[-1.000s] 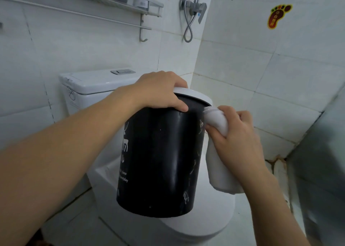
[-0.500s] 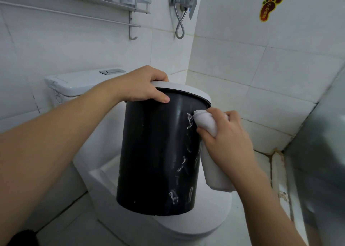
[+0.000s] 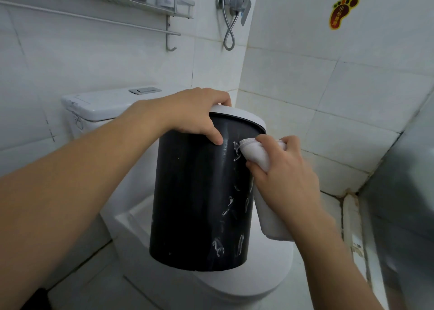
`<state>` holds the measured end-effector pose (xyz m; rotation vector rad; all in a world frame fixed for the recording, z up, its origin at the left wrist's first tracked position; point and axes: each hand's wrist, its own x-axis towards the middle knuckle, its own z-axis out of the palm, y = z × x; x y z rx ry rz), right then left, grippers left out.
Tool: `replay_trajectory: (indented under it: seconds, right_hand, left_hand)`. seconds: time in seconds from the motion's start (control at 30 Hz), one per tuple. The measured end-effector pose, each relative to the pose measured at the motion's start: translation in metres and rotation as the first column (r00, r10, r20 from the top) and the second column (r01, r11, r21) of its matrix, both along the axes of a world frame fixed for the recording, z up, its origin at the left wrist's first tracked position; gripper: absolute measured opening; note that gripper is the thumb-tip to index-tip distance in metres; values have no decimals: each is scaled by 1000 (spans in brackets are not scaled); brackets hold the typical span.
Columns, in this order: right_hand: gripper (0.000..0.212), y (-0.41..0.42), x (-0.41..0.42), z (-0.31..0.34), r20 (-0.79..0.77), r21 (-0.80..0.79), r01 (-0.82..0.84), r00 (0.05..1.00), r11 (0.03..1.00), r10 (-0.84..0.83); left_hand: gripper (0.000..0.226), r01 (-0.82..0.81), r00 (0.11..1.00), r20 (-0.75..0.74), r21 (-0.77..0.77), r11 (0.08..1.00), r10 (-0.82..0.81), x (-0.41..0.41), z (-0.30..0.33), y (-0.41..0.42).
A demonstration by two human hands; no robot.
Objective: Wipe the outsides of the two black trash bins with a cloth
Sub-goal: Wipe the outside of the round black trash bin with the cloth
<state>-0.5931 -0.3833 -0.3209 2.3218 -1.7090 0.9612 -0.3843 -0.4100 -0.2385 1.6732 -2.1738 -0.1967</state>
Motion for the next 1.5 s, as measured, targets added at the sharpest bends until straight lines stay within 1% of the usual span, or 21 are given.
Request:
replay_trajectory:
  seconds: [0.1,0.23,0.67,0.8,0.9,1.0,1.2,1.37,1.5]
  right_hand:
    - [28,-3,2,7,0,-41,6,1000,999,-6]
    - [25,-9,12,15,-19,-89,-4,1000,996,2]
    - [31,16,4,-5,-149,-42,-26,989,999,20]
    - [28,3,7,8,-95,-80,-10,996,997,2]
    - [31,-4,9,15,-65,-41,-6,998,999,4]
    - [36,3,9,10,-30,16,-46,998,999,47]
    - [40,16,5,-1,-87,46,-72,993,996,76]
    - [42,1,9,14,-43,-13,-36,998,999,35]
    - [37,3,15,14,-65,-30,-25,998,999,23]
  left_hand:
    - [54,1,1000,-4,9,1000,-1,1,0,1]
    - [51,12,1000,6,13,1000,-12,-3,1,1]
    - [51,2,1000,11,14,1000,-2,-6,1,2]
    - [52,7,1000,29,9,1000,-7,-8,1,4]
    - [52,3,1000,26,11,1000,-3,-7,2,5]
    - [51,0,1000,16,15,1000,0,-5,1,5]
    - [51,4,1000,9,15,1000,-4,-3,1,6]
    - [52,10,1000,20,12,1000,-10,-7,1,8]
    - [53,-2,1000,23,17,1000,2,-6,1,7]
